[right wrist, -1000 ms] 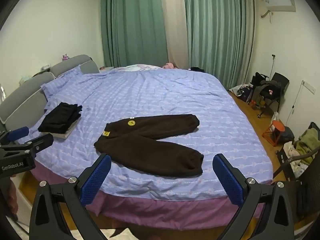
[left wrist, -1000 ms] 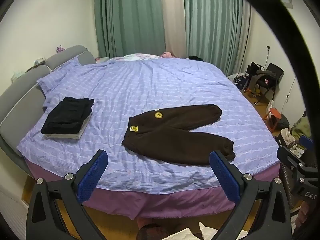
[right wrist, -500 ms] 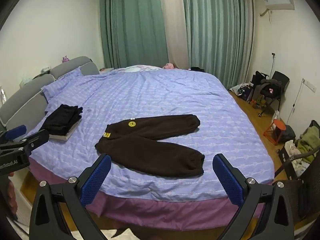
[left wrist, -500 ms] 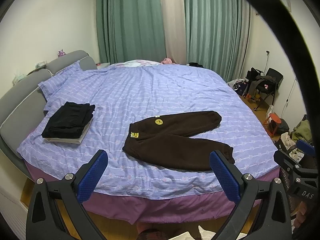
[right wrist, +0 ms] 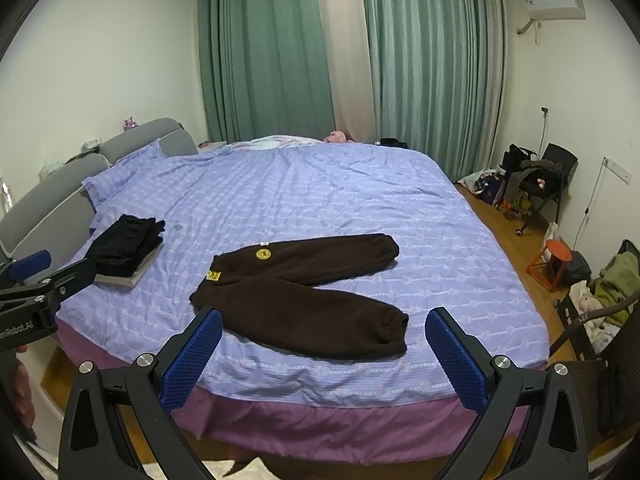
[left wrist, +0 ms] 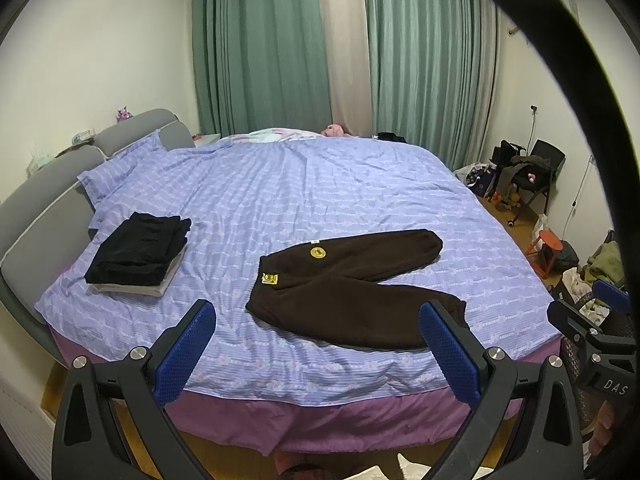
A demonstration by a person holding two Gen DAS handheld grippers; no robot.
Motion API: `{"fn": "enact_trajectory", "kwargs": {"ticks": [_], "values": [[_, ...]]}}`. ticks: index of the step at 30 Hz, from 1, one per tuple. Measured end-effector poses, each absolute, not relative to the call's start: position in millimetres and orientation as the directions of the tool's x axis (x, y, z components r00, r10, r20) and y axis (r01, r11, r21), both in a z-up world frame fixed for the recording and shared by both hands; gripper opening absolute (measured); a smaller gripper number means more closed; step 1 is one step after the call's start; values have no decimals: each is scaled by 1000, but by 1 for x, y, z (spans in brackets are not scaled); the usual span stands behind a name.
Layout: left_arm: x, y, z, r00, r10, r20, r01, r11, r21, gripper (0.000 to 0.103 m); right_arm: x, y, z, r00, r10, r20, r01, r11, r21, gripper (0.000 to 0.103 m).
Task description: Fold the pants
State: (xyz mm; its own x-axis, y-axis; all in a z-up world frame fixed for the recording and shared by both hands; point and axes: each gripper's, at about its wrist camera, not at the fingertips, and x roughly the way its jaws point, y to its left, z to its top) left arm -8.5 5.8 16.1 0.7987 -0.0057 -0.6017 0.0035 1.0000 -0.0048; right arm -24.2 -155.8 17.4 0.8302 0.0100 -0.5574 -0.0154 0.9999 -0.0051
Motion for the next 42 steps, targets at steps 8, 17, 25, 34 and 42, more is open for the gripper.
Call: {"fn": "enact_trajectory", "kwargs": {"ticks": [8, 17, 25, 34, 42], "values": [[-8, 6, 17, 800, -8, -599, 5, 1000, -6, 103, -22, -158, 19, 833, 10, -554, -14, 1000, -3, 103], [-5, 5, 19, 802, -10, -598, 8, 1000, -6, 103, -22, -158, 18, 832, 10, -554, -14, 1000, -3, 103], [-6, 5, 18, 802, -10, -597, 8, 1000, -6, 103, -24, -158, 17, 834, 10, -552, -14, 1000, -3, 103], [-6, 5, 17, 803, -12, -596, 9, 1000, -9, 103, -25, -158, 16, 834, 9, -552, -14, 1000, -5, 103], [0, 6, 19, 802, -19, -597, 13, 1000, -15, 103, -22, -160, 15, 830, 5, -558, -12, 1000, -8, 103]]}}
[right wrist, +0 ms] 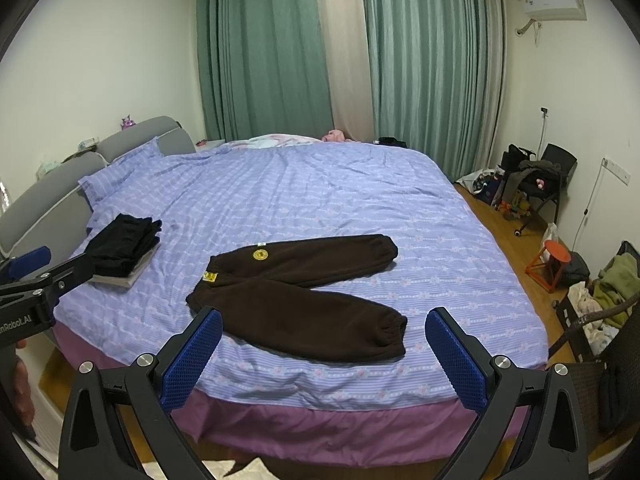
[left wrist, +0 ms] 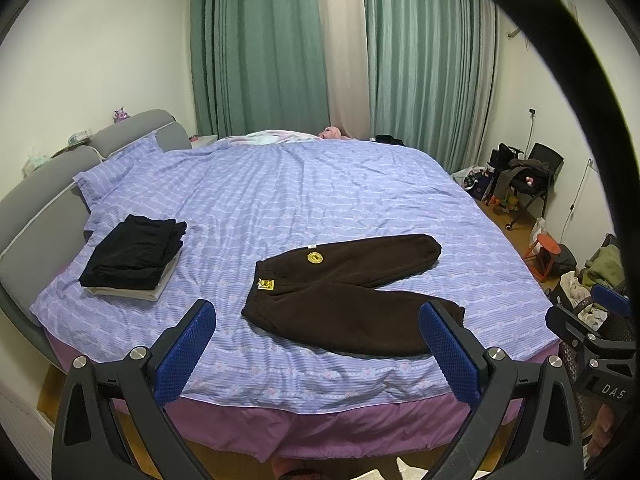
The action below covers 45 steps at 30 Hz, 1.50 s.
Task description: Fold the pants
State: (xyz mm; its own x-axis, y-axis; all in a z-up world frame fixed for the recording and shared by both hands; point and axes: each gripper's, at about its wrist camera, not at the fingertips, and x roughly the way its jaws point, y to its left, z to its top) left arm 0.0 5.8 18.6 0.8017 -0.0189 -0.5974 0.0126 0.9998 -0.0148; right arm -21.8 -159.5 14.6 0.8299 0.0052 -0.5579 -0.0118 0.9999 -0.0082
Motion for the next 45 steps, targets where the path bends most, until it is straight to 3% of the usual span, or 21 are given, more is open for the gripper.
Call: {"fn": "enact_trajectory", "kwargs": {"ticks": [14, 23, 35, 45], "values": [[26, 24, 8, 784, -15, -621, 14, 1000, -7, 103, 7, -143, 12, 799, 14, -601, -15, 1000, 4, 103], [99, 76, -26, 733, -25, -680, 27, 1000, -7, 103, 72, -106, -14, 749, -21, -662, 47, 999, 22, 103], [195, 111, -131, 539, -45, -841, 50, 999, -21, 103, 150, -82, -114, 592, -70, -803, 184, 982, 50, 103], [246, 104, -230, 382, -50, -923, 32, 999, -41, 103, 196, -113, -219, 427, -9, -904, 283, 951, 124, 97]]}}
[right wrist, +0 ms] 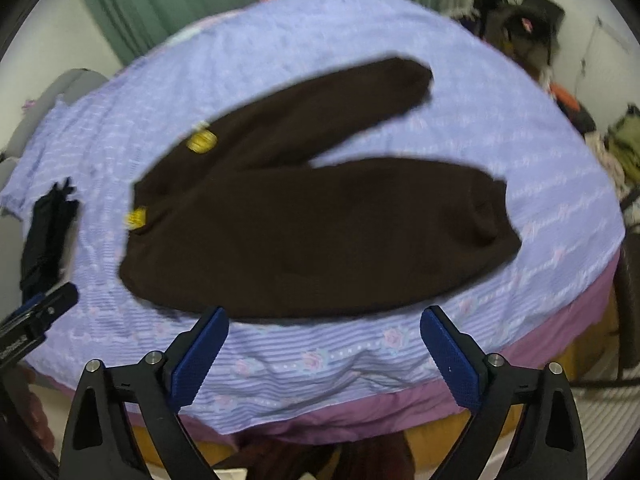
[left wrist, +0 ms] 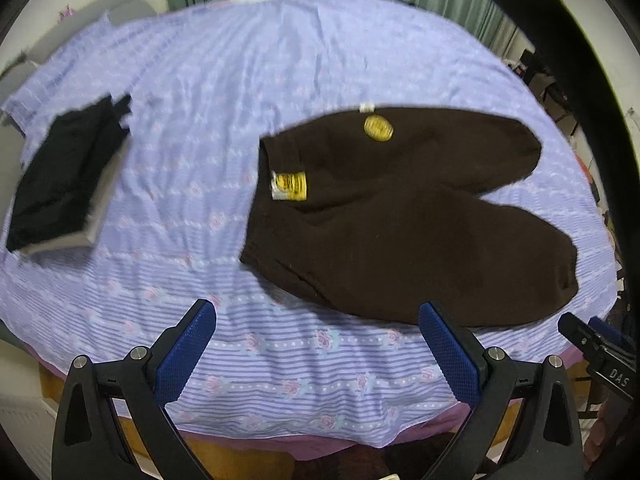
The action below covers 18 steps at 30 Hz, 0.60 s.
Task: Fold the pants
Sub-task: 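Grasp the waistband with the left tool while the right tool grasps a cuff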
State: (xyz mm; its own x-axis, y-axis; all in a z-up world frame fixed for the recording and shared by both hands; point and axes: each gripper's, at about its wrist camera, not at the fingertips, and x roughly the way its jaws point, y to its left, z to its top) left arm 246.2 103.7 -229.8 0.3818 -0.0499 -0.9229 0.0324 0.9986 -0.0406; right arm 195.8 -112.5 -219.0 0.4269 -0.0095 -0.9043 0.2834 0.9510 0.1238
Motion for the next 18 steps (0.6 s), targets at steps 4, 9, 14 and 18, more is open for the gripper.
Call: {"fn": "enact_trajectory", "kwargs": {"ticks": [4, 9, 14, 18], "values": [[262, 104, -260, 313, -72, -947, -4, 997, -77, 103, 208, -130, -256, 346, 13, -938, 342, 929, 139, 96], [279, 99, -292, 254, -77, -964, -41, 995, -90, 103, 225, -145, -296, 269, 59, -961, 390, 906, 165, 92], [300, 103, -329, 186, -125, -974, -119, 982, -149, 102, 242, -155, -320, 248, 75, -966, 412, 894, 175, 91], [317, 110, -365, 106, -204, -973, -229, 947, -224, 96, 255, -172, -337, 236, 74, -969, 466, 867, 179, 91]]}}
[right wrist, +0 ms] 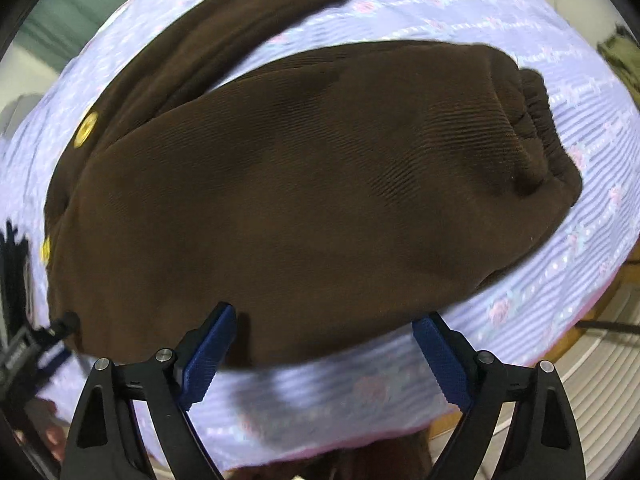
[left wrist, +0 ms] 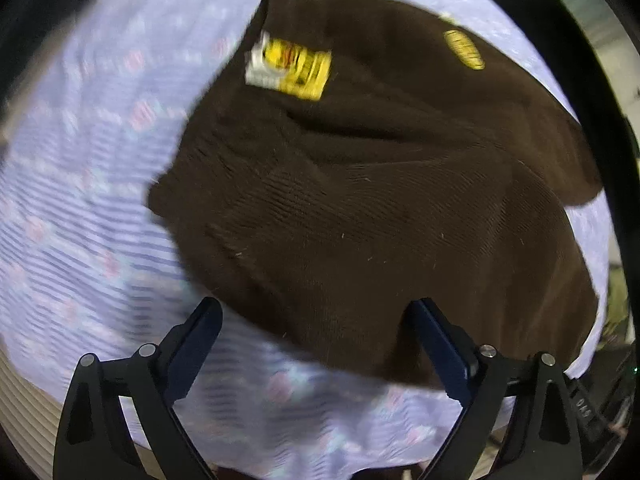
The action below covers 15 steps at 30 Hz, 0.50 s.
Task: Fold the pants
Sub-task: 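Grasp the waistband with the left tool while the right tool grasps a cuff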
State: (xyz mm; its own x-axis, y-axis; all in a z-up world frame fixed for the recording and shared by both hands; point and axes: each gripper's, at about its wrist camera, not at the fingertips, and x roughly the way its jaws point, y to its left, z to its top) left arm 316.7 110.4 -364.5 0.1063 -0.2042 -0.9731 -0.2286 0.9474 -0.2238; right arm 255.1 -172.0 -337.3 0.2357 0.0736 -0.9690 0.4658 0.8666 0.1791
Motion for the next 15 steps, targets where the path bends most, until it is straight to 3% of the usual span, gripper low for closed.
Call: {"fn": "enact_trajectory", "kwargs": {"ticks": [2, 5, 7, 8, 10, 12, 15], "values": [[321, 109, -374, 89, -227, -970, -256, 936, -243, 93, 261, -178, -342, 232, 57, -971, 485, 859, 167, 90], [325, 105, -371, 94, -249, -964, -271, 925, -266, 73, 271, -182, -343, 241, 55, -969, 484, 859, 169, 83], [328, 103, -362, 110, -231, -967, -261, 932, -253, 51, 275, -183, -341, 239, 48, -970, 490, 856, 163, 68], [329, 103, -357, 119, -220, -968, -253, 936, -244, 45, 276, -184, -339, 234, 40, -971, 491, 857, 154, 63], [329, 102, -342, 148, -203, -968, -227, 946, -233, 28, 277, -183, -332, 232, 19, -973, 476, 870, 130, 42], [328, 100, -327, 173, -186, -967, -199, 955, -219, 25, 279, -180, -322, 241, -3, -971, 445, 889, 108, 24], [321, 97, -302, 218, -176, -960, -164, 963, -214, 22, 278, -175, -291, 288, -12, -957, 407, 907, 112, 15]]}}
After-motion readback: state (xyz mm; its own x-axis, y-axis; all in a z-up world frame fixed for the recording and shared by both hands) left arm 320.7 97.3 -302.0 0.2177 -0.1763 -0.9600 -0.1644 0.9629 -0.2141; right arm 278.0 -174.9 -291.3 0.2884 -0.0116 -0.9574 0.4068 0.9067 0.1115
